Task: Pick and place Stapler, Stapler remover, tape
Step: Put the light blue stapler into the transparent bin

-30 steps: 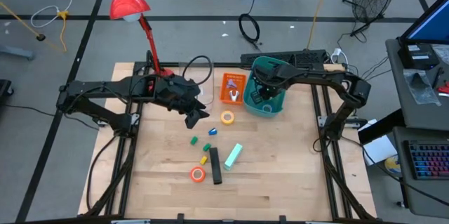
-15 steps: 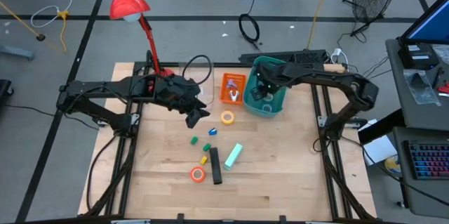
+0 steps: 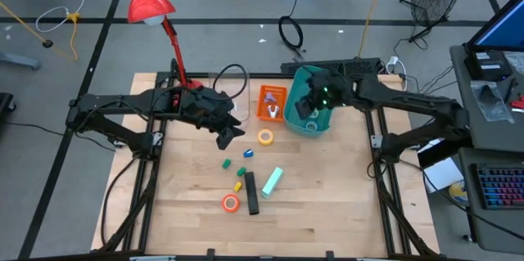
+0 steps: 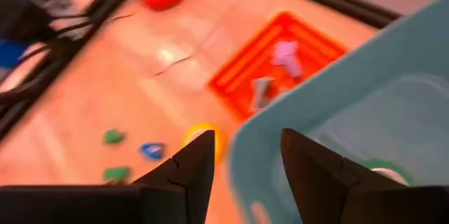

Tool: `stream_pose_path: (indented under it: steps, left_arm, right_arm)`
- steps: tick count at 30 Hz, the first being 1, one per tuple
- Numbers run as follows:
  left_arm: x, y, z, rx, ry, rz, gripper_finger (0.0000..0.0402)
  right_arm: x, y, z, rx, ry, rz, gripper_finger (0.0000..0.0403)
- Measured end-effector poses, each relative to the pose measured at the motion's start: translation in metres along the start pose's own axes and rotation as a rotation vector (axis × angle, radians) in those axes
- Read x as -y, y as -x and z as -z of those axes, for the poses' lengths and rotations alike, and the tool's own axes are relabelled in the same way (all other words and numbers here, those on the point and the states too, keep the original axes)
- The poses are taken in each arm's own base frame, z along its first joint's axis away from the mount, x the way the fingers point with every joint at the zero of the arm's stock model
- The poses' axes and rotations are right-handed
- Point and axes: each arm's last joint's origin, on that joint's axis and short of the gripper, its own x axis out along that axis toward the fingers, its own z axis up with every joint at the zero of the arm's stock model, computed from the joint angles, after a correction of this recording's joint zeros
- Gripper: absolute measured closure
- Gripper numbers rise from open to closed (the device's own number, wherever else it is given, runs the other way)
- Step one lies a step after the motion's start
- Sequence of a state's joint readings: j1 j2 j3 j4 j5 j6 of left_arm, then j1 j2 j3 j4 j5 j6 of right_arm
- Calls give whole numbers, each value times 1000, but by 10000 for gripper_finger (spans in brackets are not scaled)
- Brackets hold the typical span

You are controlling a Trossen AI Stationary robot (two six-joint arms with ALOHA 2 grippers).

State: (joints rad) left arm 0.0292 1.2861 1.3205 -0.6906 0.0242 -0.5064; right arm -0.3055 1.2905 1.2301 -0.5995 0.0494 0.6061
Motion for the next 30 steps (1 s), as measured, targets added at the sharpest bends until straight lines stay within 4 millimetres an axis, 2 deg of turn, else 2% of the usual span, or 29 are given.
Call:
stream_pose_path:
  steps: [5,13,22,30]
  left_arm:
    - [-1,0,2,-17,0,-10,192]
    - [-2,0,3,-30,-7,-16,192]
    - [-3,0,5,-57,-29,-31,192]
    - [-3,0,6,-65,-26,-31,192]
  right_arm:
    - [-27,17,19,-19,49,-106,248]
    - [-64,29,54,-109,140,-233,248]
    - [-89,43,85,-173,291,-335,248]
    - [-104,46,114,-278,458,-409,248]
